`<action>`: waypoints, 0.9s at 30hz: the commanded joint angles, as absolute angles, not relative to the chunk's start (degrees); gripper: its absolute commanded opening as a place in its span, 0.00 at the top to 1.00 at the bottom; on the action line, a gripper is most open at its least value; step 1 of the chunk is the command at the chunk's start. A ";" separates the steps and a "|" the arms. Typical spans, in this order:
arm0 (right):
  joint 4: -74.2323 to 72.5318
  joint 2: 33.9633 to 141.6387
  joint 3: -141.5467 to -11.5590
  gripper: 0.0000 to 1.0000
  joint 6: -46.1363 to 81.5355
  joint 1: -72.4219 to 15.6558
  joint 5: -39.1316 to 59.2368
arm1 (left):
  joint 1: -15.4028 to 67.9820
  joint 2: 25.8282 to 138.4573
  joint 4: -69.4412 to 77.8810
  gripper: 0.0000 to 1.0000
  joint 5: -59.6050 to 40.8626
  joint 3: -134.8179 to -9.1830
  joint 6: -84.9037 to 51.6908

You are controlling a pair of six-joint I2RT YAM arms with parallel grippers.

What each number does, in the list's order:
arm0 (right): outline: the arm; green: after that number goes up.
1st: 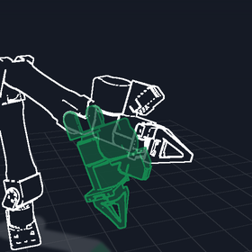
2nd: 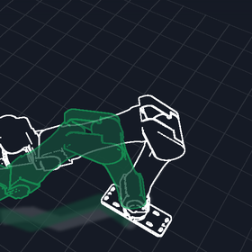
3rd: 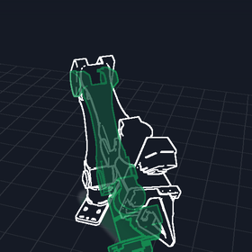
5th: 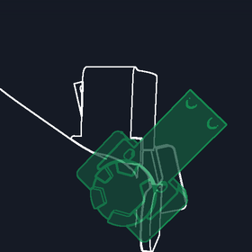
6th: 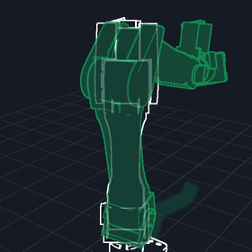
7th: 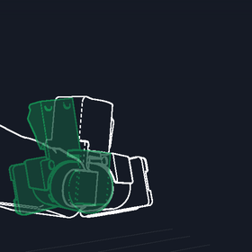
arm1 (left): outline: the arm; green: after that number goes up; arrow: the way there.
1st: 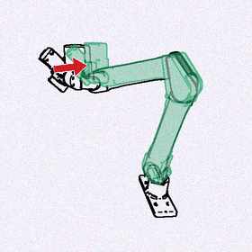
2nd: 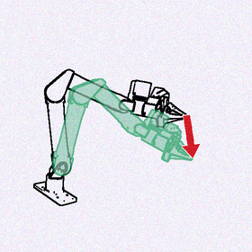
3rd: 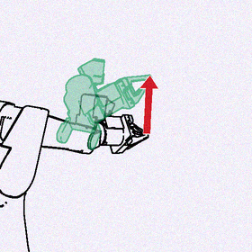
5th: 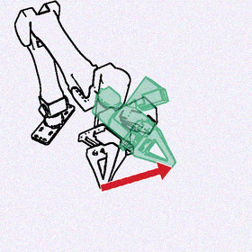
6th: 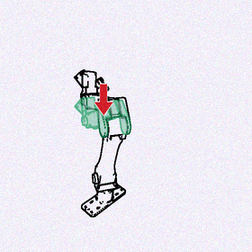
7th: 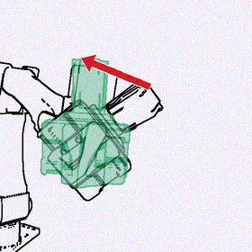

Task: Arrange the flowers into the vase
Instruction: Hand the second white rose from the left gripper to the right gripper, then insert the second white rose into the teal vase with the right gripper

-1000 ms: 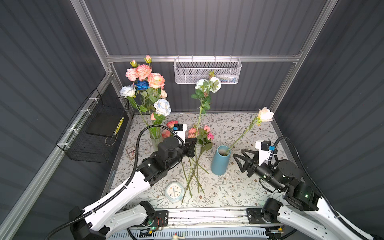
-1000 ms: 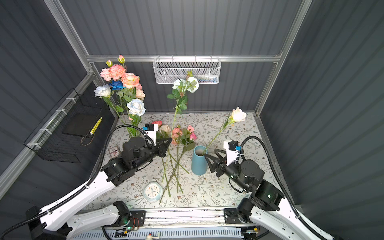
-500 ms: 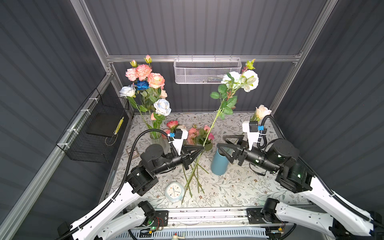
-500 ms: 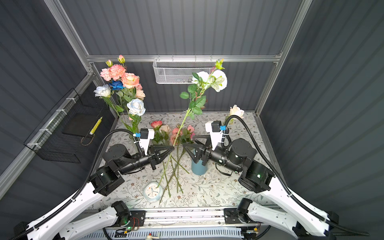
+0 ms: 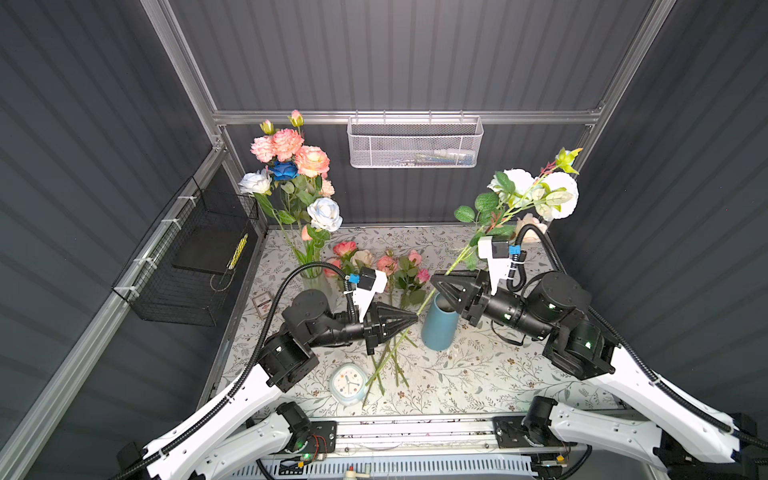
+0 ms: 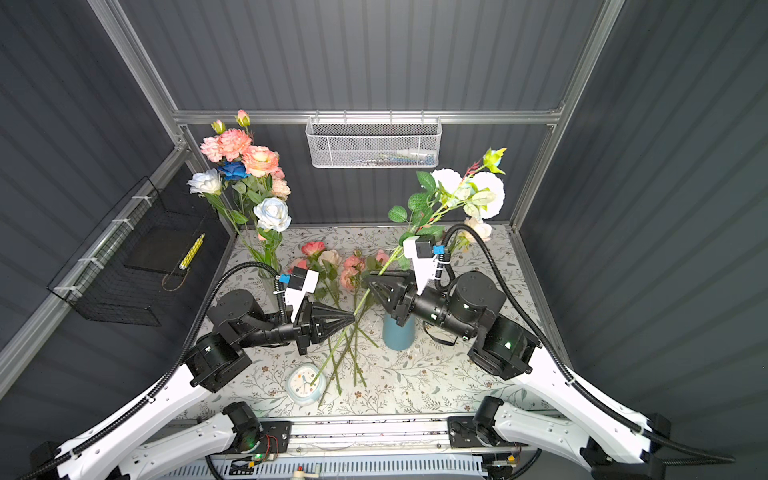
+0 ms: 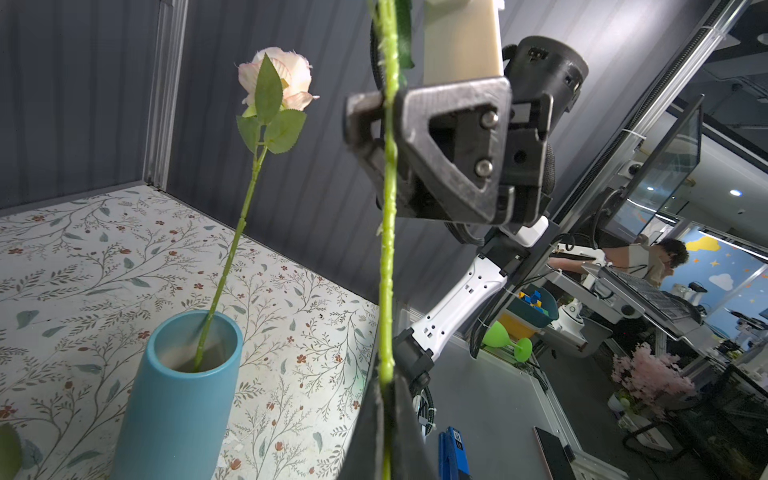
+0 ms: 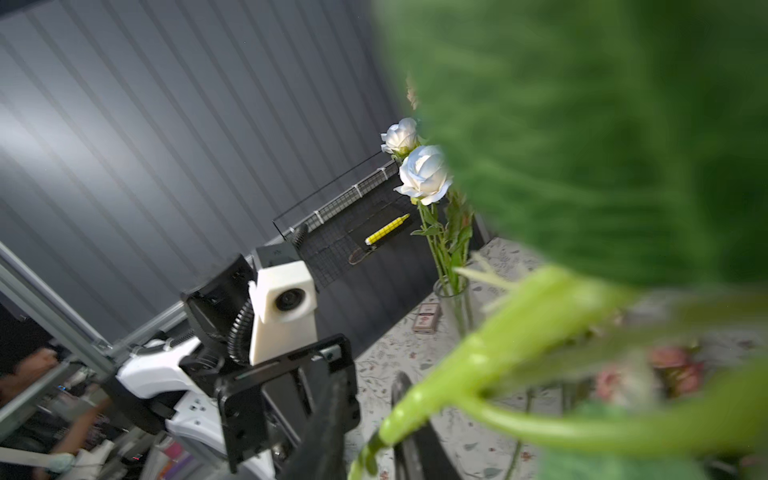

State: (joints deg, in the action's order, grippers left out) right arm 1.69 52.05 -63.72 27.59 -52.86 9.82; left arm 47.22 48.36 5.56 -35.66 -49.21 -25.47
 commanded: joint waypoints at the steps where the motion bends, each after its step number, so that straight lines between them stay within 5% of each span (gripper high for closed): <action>1: 1.71 51.01 -65.92 0.93 26.49 -53.09 9.53 | 47.45 48.23 5.25 0.82 -34.97 -49.21 -25.40; 2: 3.23 50.74 -66.61 0.96 25.93 -53.10 8.82 | 47.43 48.14 4.16 0.46 -33.14 -49.31 -25.40; 3: 5.32 50.55 -67.53 0.99 25.33 -53.09 7.87 | 47.39 47.95 3.21 0.22 -31.66 -49.44 -25.40; 5: 9.64 50.28 -69.80 1.00 23.58 -53.10 5.90 | 47.41 47.65 1.73 0.01 -28.58 -49.46 -25.57; 14: 27.42 50.31 -81.99 1.00 15.18 -53.15 -6.78 | 47.41 40.36 -7.48 0.00 2.65 -47.17 -26.81; 27: 37.21 59.69 -100.57 1.00 3.56 -53.09 -18.88 | 47.44 38.80 -10.39 0.00 5.81 -45.83 -27.20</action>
